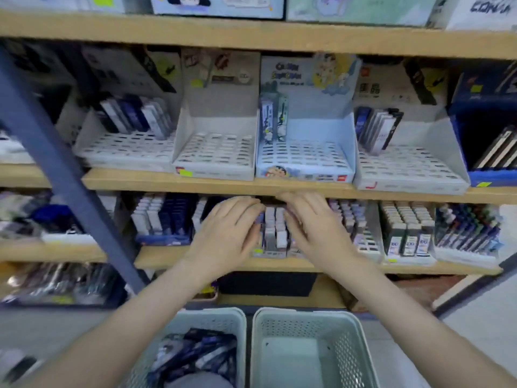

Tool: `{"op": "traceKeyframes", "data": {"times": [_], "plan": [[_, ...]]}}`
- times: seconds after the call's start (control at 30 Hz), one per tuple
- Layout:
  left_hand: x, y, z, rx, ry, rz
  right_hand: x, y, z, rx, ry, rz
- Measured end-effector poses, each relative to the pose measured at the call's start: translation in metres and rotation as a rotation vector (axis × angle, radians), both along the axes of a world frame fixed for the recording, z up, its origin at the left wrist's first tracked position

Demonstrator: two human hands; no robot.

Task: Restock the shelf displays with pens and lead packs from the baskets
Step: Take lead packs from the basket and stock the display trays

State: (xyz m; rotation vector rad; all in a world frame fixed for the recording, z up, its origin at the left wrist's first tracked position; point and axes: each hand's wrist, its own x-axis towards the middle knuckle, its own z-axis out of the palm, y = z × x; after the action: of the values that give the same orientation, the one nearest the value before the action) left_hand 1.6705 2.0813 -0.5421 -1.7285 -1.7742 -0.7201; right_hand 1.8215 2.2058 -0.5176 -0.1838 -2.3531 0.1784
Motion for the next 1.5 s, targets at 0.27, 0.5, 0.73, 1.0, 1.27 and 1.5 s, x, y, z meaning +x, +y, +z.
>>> {"op": "traceKeyframes", "data": {"times": [0.27,0.5,0.73,1.0,1.27,1.5], "plan": [[-0.062,-0.161,-0.174,-0.446,-0.211,0.206,-0.057,-0.075,-0.162,-0.041,-0.562,0.204],[-0.093,-0.231,-0.294,-0.748,-0.353,0.378,-0.106,-0.126,-0.283,-0.140,-1.188,0.274],[-0.110,-0.262,-0.339,-0.725,-0.315,0.342,-0.142,-0.173,-0.392,0.094,-1.299,0.432],[-0.110,-0.271,-0.341,-0.729,-0.284,0.338,-0.154,-0.197,-0.437,0.130,-1.258,0.442],[-0.110,-0.277,-0.342,-0.741,-0.181,0.367,-0.150,-0.198,-0.424,0.054,-1.301,0.378],[-0.106,-0.279,-0.344,-0.698,-0.122,0.413,-0.148,-0.211,-0.430,0.009,-1.243,0.302]]}}
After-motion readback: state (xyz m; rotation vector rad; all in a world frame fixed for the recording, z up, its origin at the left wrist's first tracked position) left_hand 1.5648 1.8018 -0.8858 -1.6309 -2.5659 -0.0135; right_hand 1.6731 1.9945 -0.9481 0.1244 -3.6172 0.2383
